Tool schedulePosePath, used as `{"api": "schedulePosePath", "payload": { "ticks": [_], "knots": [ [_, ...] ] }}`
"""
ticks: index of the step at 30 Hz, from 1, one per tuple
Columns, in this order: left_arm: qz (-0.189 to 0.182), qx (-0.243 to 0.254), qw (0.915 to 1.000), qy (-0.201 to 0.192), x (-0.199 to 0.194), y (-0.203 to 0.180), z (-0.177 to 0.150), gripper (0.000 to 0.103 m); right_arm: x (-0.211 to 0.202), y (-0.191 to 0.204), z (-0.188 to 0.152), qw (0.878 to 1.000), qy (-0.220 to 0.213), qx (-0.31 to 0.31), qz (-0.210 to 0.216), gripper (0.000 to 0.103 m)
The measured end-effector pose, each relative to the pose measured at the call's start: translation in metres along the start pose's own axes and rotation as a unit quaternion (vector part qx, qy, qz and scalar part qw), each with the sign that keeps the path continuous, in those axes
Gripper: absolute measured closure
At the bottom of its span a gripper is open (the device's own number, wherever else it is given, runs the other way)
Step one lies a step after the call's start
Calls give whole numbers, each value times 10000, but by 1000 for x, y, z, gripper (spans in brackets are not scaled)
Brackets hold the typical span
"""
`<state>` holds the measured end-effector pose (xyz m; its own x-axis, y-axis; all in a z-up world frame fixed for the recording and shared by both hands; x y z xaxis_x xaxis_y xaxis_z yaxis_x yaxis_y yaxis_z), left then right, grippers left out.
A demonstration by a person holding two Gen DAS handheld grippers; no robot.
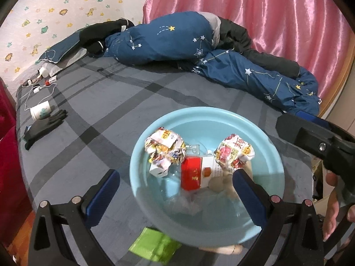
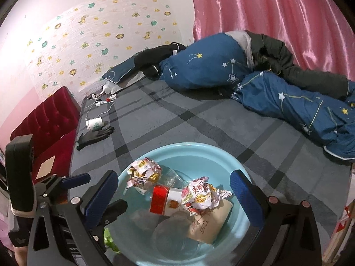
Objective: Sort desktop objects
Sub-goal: 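Withdraw both tools from the basin toward the green wrapper and cream bottle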
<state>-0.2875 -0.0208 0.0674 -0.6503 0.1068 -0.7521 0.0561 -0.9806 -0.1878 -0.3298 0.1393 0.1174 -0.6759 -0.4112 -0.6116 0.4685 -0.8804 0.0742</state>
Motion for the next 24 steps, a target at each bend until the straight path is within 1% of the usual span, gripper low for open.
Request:
{"api": "schedulePosePath", "payload": {
  "ticks": [8, 14, 24],
  "knots": [
    [39, 15, 10000, -29, -23, 12, -17, 0, -31, 21, -3, 9997, -84, -195, -123, 0],
    [54, 68, 10000, -41, -35, 19, -32, 0, -45, 33, -12, 9993, -45, -297, -224, 0],
    [61, 267, 9996, 71, -34, 29, -72, 0, -53, 54, -48, 9987, 109, -398, -289, 0]
  ]
}}
Point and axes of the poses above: each gripper's, at about its wrist camera, not at the fingertips, and x roughly the way its jaws point, y to its left, z to its top, the point moved 3 cm from there along x, roughly the way its jaws point, and after that the axes turned 10 degrees about -x, right-handed, at the moved point
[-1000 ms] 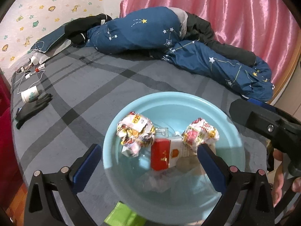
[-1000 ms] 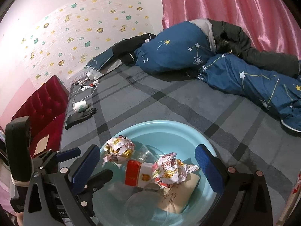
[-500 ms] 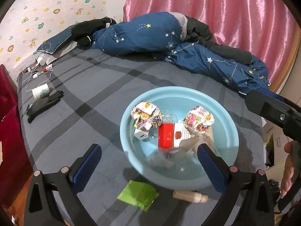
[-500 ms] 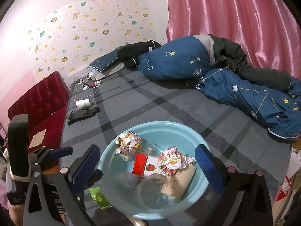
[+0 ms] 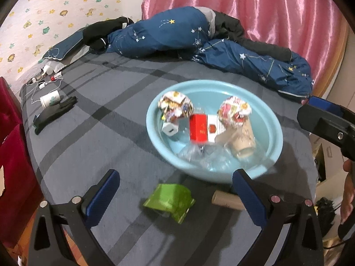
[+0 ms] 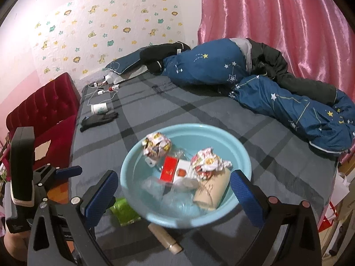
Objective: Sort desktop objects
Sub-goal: 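Withdraw both tools from the basin toward the green wrapper and cream bottle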
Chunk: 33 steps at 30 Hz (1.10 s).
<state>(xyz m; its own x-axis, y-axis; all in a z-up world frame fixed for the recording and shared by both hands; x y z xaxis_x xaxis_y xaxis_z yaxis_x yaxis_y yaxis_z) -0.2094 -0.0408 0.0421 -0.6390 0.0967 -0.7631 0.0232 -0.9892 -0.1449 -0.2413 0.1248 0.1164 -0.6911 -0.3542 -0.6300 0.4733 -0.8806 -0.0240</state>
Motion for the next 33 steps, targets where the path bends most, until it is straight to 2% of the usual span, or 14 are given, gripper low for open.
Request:
{"api": "schedulePosePath", "payload": {
  "ticks": [5, 17, 23, 33],
  "knots": [
    [-21, 112, 9999, 100, 9, 5, -23, 0, 1, 9, -24, 9999, 104, -2, 27, 0],
    [-25, -218, 9988, 443, 50, 28, -70, 0, 20, 24, -83, 9992, 341, -184, 60, 0],
    [-58, -369, 9978, 549, 64, 37, -80, 0, 42, 33, -105, 9977, 562, -390, 35, 0],
    [-70, -628, 9960, 638, 86, 46, -87, 0, 84, 37, -133, 9944, 975, -388, 91, 0]
  ]
}}
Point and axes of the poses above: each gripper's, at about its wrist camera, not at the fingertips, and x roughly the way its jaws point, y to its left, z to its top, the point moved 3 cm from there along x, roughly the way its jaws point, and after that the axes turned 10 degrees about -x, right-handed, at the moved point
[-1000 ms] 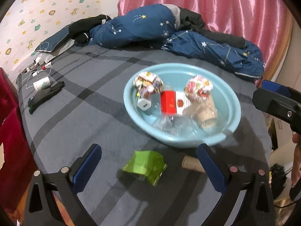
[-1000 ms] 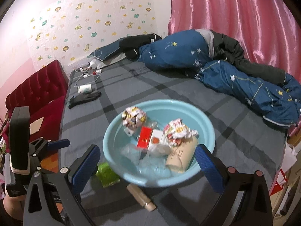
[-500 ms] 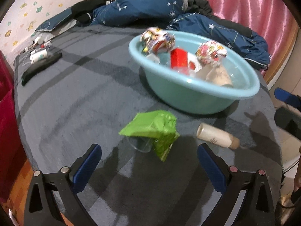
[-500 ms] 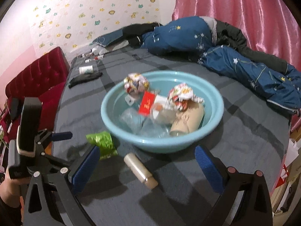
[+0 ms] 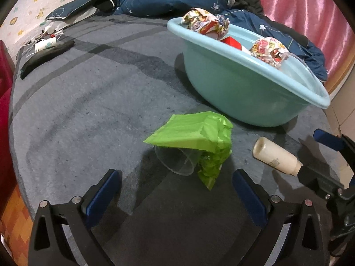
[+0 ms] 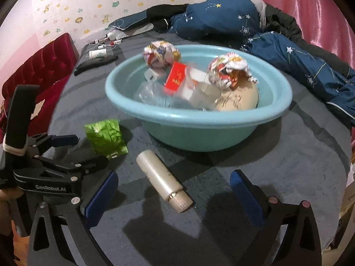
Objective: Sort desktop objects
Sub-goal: 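Withdraw both tools from the basin toward the green wrapper and cream bottle, then grasp the green crinkled wrapper with the left tool while the right tool grasps the cream bottle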
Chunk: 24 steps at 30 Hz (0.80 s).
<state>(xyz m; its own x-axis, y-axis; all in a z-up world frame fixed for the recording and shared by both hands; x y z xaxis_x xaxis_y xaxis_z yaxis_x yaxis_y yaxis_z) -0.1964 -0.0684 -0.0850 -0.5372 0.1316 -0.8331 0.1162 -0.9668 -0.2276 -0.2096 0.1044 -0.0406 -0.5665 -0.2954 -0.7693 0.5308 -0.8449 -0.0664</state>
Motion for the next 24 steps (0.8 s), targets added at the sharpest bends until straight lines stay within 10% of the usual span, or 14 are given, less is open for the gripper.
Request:
{"api": "schedulePosePath", "payload": {
  "ticks": [24],
  "knots": [
    [107, -12, 9999, -59, 15, -5, 4, 0, 41, -2, -10, 9994, 325, 47, 71, 0]
  ]
}}
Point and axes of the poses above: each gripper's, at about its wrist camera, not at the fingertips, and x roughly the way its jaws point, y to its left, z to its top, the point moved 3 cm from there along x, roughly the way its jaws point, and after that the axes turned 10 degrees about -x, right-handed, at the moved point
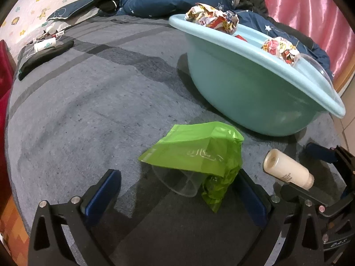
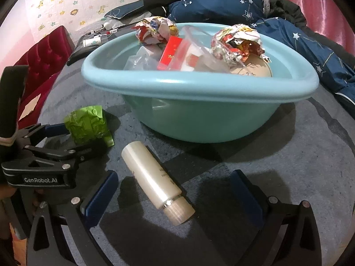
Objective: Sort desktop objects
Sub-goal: 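Grasp the green crinkled wrapper with the left tool while the right tool grasps the cream bottle, then lift the green wrapper and cream bottle and carry them over the basin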
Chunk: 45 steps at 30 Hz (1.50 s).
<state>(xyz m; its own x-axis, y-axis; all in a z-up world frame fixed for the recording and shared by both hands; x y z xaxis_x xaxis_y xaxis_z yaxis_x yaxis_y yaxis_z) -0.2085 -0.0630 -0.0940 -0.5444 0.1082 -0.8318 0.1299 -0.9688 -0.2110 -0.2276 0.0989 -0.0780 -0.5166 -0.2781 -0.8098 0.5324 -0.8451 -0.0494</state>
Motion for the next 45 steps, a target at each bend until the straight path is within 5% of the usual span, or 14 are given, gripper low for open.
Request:
{"api": "schedulePosePath", "payload": {
  "ticks": [4, 9, 11, 12, 14, 16, 45],
  "knots": [
    [-3, 24, 10000, 9, 0, -3, 1, 0, 3, 2, 2, 10000, 26, -43, 19, 1],
    [-46, 39, 10000, -30, -1, -9, 3, 1, 8, 8, 5, 9998, 66, -179, 32, 14],
    [-165, 45, 9998, -35, 1, -7, 9, 20, 10, 11, 6, 9997, 124, -227, 42, 40],
    [-218, 82, 9997, -50, -2, -9, 9, 38, 11, 13, 6, 9995, 149, -276, 104, 48],
    [-220, 136, 9997, -45, -5, -12, 7, 45, 7, 17, 5, 9990, 140, -351, 218, 75],
    [-295, 125, 9995, 5, -7, -12, 6, 88, 3, 18, 5, 9989, 117, -370, 256, 76],
    [-454, 217, 9979, -419, -94, -49, -22, 89, -99, 12, -23, 9986, -461, -196, 167, 76]
  ]
}}
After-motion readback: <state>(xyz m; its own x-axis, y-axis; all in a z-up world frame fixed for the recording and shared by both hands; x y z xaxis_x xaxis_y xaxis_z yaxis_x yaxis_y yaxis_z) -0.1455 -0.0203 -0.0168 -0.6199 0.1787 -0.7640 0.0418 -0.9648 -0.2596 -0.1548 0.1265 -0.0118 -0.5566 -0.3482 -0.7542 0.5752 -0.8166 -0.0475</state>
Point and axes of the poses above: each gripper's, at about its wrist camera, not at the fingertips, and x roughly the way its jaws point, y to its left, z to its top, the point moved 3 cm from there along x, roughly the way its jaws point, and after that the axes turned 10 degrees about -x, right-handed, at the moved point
